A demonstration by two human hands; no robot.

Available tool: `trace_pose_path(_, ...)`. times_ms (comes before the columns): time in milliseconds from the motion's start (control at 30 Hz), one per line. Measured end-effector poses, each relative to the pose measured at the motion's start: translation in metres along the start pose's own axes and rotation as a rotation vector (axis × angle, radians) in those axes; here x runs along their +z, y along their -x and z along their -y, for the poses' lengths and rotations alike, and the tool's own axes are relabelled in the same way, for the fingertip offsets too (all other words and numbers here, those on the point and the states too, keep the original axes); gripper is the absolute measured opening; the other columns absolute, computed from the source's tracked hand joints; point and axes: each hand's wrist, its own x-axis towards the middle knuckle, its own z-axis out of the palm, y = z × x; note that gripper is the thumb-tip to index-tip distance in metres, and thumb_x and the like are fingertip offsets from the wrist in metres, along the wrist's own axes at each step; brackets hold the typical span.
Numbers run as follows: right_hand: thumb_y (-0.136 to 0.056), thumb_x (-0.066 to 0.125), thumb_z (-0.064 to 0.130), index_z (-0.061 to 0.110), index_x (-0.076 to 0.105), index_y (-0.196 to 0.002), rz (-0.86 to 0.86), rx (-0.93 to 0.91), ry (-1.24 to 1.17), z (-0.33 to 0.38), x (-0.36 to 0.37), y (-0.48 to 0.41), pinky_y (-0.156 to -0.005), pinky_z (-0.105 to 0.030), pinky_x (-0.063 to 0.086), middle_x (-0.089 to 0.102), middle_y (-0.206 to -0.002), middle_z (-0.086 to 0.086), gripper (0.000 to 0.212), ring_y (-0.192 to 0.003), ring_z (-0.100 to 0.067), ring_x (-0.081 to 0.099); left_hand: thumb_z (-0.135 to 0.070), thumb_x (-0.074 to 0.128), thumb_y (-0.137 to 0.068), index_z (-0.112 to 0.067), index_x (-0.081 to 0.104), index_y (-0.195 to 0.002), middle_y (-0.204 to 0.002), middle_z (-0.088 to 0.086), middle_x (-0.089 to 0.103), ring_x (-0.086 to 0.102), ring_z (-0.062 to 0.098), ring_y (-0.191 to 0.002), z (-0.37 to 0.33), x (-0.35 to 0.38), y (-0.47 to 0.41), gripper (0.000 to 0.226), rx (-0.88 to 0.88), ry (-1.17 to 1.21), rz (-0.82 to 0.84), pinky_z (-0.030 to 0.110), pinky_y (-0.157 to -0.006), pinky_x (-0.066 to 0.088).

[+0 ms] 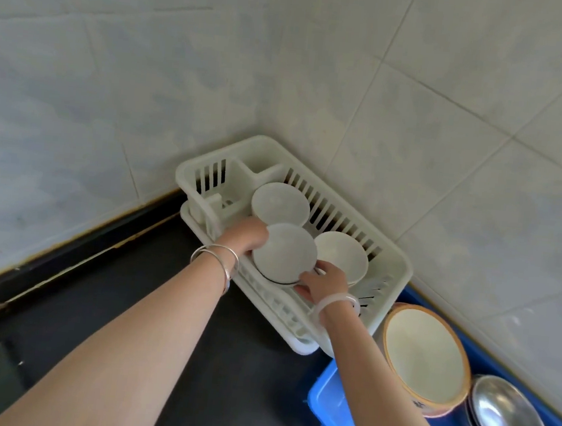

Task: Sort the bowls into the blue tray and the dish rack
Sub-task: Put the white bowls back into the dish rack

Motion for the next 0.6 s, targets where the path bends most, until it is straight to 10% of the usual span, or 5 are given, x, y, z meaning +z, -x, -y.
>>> trace_pose_path(233,-0.083,0.060,0.004,0.015,0.042,-0.132,0.086,0.016,0.090,-0.002,0.002,-0.004,-0.073,-0.031,0.057,0.053,-0.096,-0.006,0.054,-0.076,-0.019,0.057,-0.011,0.033,-0.096,0.001,0.054,-0.121,-0.123,0.020,0.058,0.057,0.035,-0.109,-0.006,0.004,-0.008,0.035,-0.061,-0.193,0.051,0.043,-0.094,0.048)
trace_pose_path(367,-0.085,0.057,0.007,0.019,0.038,-0.135,0.115,0.012,0.086,-0.001,0.001,-0.001,-0.067,-0.030,0.055,0.057,-0.098,-0.012,0.055,-0.076,-0.023,0.060,-0.011,0.034,-0.095,0.001,0.054,-0.121,-0.123,0.020,0.058,0.057,0.036,-0.110,-0.007,0.003,-0.008,0.035,-0.043,-0.180,0.064,0.043,-0.095,0.048)
trace_pose_path(600,-0.091,0.051,0.023,0.028,0.040,-0.132,0.184,0.035,0.118,0.000,0.000,0.015,-0.092,-0.042,0.052,0.059,-0.117,-0.013,0.042,-0.112,-0.032,0.058,-0.009,0.037,-0.091,0.001,0.055,-0.104,-0.096,0.015,0.053,0.047,0.026,-0.084,-0.001,0.004,0.003,0.025,0.082,-0.098,-0.042,0.031,-0.071,0.035)
